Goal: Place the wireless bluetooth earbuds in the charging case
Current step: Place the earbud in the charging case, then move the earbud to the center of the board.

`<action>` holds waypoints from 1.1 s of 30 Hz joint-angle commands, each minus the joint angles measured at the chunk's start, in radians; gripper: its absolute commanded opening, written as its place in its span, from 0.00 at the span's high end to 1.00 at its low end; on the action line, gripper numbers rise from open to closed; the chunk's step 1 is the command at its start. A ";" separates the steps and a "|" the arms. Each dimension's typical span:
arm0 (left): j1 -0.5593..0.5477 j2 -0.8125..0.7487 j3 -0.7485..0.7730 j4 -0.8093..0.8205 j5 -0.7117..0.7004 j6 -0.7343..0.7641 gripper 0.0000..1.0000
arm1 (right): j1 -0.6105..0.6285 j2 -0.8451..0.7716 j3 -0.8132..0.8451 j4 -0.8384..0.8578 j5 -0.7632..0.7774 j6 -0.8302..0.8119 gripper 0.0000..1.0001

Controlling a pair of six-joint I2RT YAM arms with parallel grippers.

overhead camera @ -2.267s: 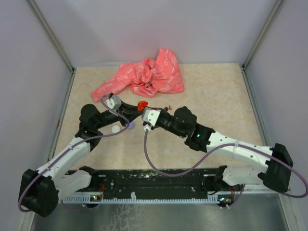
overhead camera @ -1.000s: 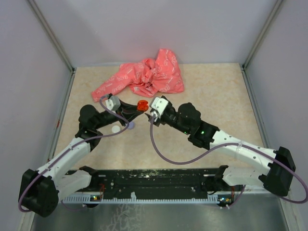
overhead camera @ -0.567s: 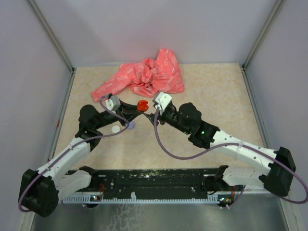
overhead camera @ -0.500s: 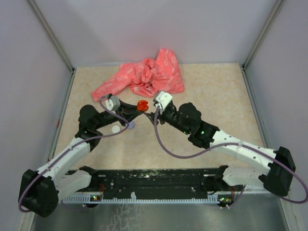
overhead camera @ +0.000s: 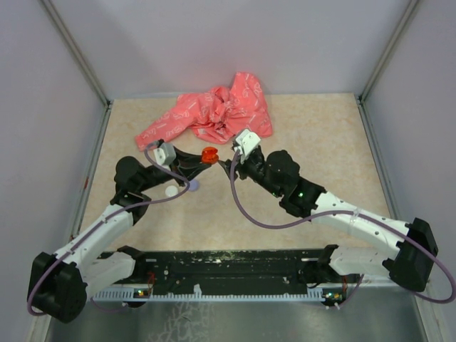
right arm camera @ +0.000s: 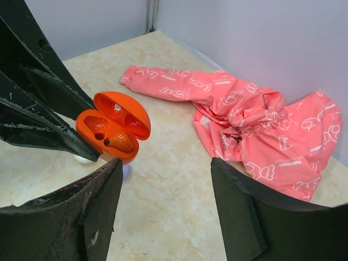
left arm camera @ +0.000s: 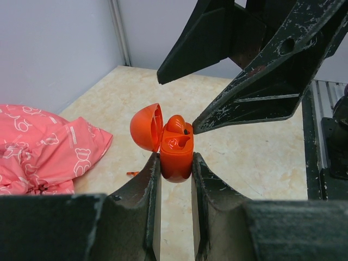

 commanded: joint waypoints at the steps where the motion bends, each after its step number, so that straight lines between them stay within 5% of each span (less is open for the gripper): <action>1: 0.000 -0.016 -0.011 0.064 0.072 0.001 1.00 | -0.021 -0.030 0.010 0.032 0.027 -0.001 0.34; 15: 0.001 -0.018 0.024 -0.073 -0.084 0.024 1.00 | -0.207 0.061 0.041 -0.135 0.005 0.096 0.33; 33: 0.001 -0.027 0.055 -0.174 -0.172 0.056 1.00 | -0.407 0.567 0.193 -0.104 -0.067 0.198 0.49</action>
